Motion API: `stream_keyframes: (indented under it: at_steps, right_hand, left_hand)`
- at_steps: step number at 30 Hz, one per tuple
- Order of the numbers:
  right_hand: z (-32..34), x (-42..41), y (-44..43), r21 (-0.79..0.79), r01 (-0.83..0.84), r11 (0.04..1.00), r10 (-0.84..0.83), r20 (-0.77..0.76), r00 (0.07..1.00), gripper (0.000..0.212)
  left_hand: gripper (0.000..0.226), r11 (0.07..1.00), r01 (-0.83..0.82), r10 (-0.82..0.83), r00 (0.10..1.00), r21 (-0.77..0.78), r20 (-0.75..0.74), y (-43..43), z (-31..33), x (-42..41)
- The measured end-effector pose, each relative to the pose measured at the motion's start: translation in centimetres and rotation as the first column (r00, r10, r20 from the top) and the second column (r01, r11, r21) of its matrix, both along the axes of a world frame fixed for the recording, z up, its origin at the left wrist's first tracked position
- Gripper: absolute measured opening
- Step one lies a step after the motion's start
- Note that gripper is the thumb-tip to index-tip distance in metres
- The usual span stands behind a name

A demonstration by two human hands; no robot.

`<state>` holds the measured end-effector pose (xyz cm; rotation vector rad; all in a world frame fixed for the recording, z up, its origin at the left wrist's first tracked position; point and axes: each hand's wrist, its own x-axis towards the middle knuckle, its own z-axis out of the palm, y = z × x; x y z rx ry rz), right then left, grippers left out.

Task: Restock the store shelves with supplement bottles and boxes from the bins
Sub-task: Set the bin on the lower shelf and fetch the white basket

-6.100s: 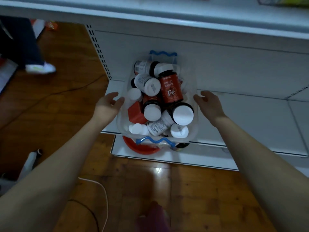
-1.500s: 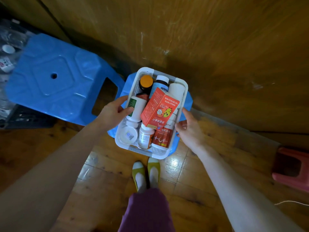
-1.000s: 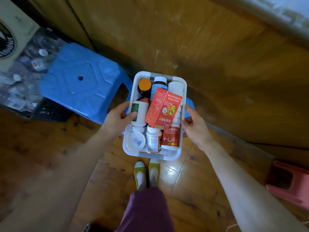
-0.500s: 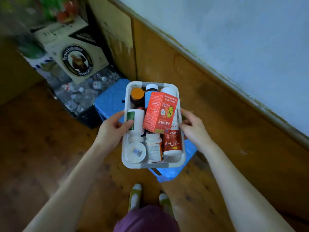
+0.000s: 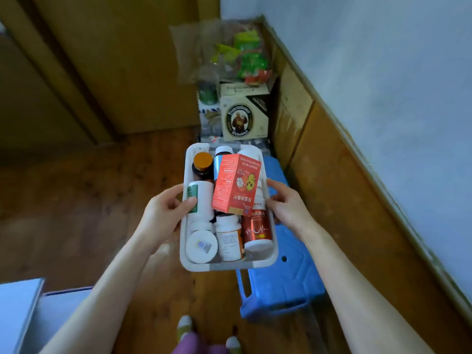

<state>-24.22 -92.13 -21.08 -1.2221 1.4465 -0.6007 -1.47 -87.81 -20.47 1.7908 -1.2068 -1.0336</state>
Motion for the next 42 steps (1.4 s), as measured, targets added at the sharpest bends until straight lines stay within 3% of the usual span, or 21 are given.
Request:
stream_keyframes:
  at_steps: [4, 10, 19, 29, 35, 42]
  right_hand:
    - [2.2, 4.2, 2.5, -0.046, -0.222, 0.974, 0.223, 0.029, 0.974, 0.042]
    - [3.7, 10.6, 8.6, -0.092, -0.487, 0.869, 0.494, 0.090, 0.865, 0.036]
    - [5.1, 16.0, 23.5, -0.124, -0.791, 0.599, 0.798, 0.025, 0.602, 0.042]
    - [5.1, 17.0, 37.0, -0.072, -0.950, 0.303, 0.949, -0.065, 0.307, 0.044]
    - [6.1, 18.0, 41.3, -0.087, -0.992, 0.095, 0.986, -0.129, 0.105, 0.045]
    - [5.7, 18.2, 45.5, -0.070, -0.996, -0.064, 0.990, -0.129, -0.054, 0.038]
  left_hand:
    - [0.031, 0.983, -0.183, 0.183, 0.983, -0.005, 0.006, 6.6, 1.6, 3.0]
    - [0.027, 0.891, -0.450, 0.451, 0.892, -0.064, 0.014, 18.5, 3.0, 6.3]
    - [0.021, 0.665, -0.741, 0.740, 0.671, -0.090, -0.047, 39.4, 3.1, 5.3]
    - [0.019, 0.352, -0.931, 0.907, 0.364, -0.092, -0.214, 55.7, 4.1, -2.4]
    - [0.019, 0.169, -0.978, 0.957, 0.192, -0.122, -0.215, 60.3, 4.4, -6.5]
    - [0.018, 0.017, -0.988, 0.983, 0.045, -0.155, -0.179, 64.1, 3.0, -9.4]
